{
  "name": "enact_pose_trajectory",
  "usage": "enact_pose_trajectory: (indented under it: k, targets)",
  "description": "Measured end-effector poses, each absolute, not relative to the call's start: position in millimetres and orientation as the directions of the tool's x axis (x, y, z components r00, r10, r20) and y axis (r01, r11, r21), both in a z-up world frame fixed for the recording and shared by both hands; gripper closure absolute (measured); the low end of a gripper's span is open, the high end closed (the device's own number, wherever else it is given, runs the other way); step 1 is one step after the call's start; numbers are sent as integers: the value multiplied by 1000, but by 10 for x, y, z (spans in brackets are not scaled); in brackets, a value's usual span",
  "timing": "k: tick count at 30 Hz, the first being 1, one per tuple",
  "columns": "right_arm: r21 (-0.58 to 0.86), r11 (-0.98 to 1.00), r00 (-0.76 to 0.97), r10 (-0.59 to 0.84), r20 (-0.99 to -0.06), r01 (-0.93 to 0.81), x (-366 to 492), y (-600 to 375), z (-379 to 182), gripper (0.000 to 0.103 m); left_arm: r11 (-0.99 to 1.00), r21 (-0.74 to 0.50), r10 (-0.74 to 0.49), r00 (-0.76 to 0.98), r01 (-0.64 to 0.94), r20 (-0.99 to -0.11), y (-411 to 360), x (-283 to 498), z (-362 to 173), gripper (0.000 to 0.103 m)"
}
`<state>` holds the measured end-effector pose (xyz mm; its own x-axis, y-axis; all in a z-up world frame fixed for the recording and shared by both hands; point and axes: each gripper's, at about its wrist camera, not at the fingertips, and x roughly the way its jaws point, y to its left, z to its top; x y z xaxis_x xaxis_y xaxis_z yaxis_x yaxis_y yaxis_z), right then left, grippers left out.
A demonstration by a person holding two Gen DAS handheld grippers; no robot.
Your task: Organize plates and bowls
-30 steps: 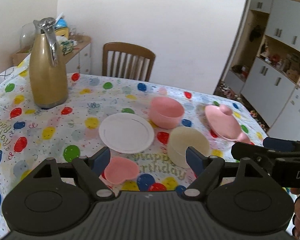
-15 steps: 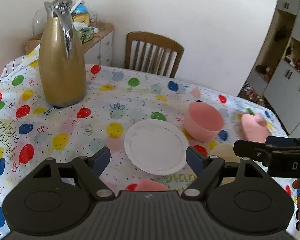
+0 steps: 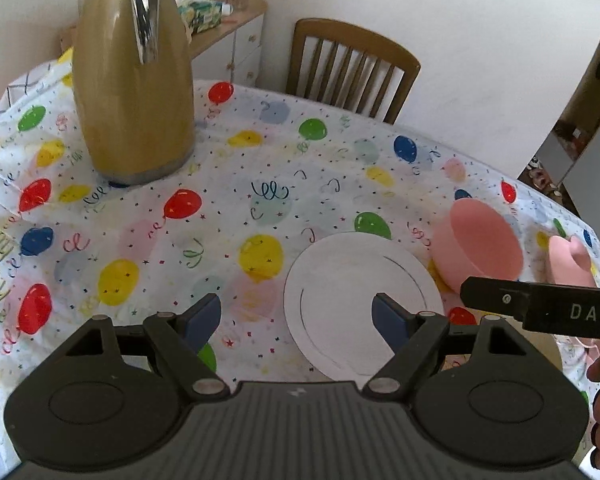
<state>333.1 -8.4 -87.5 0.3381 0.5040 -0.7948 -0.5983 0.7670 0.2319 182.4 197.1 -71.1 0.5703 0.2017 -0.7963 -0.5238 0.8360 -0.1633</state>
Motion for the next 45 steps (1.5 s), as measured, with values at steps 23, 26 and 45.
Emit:
enact_pose_trajectory:
  k: [23, 26, 45]
  targets:
    - [328, 782, 119, 452, -884, -530, 3829, 128, -1431, 47, 742, -358, 36, 567, -567, -823, 2334, 2177, -1138, 35]
    - [335, 783, 112, 454, -884, -524, 3849, 124, -1459, 52, 737, -354, 35, 556, -575, -830, 2331, 2198, -1180, 44]
    - [328, 782, 95, 439, -893, -531, 3919, 135, -1609, 85, 708, -411, -23, 564, -574, -825, 2498, 2139, -1399, 84]
